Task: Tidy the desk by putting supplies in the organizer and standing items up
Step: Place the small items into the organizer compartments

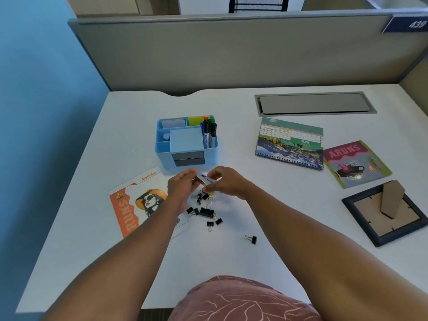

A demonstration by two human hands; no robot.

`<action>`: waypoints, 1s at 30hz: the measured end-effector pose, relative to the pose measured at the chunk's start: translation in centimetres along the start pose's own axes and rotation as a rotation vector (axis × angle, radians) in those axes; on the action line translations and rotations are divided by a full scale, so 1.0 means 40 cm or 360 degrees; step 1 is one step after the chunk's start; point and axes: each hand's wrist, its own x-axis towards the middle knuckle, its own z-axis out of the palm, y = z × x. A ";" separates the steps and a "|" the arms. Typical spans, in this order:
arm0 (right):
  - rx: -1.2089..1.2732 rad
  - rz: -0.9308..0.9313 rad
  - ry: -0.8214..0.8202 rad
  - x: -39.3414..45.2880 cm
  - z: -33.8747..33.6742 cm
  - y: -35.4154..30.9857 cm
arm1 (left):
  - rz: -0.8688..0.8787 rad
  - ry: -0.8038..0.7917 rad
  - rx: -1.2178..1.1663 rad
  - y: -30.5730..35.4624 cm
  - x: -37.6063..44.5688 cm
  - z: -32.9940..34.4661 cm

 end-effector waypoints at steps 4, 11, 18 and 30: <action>-0.0170 -0.0086 0.0097 0.013 0.024 -0.018 | -0.0040 0.0099 -0.0220 0.013 0.017 -0.038; -0.0520 -0.0251 0.0122 0.050 0.058 -0.078 | 0.0126 0.0100 -0.0388 0.035 0.020 -0.076; -0.0524 -0.0482 0.0165 0.084 0.097 -0.153 | 0.0431 0.0084 -0.0207 0.079 0.027 -0.090; 0.0303 -0.0117 0.0077 0.127 0.079 -0.279 | 0.0318 0.0545 -0.0209 0.090 0.066 -0.147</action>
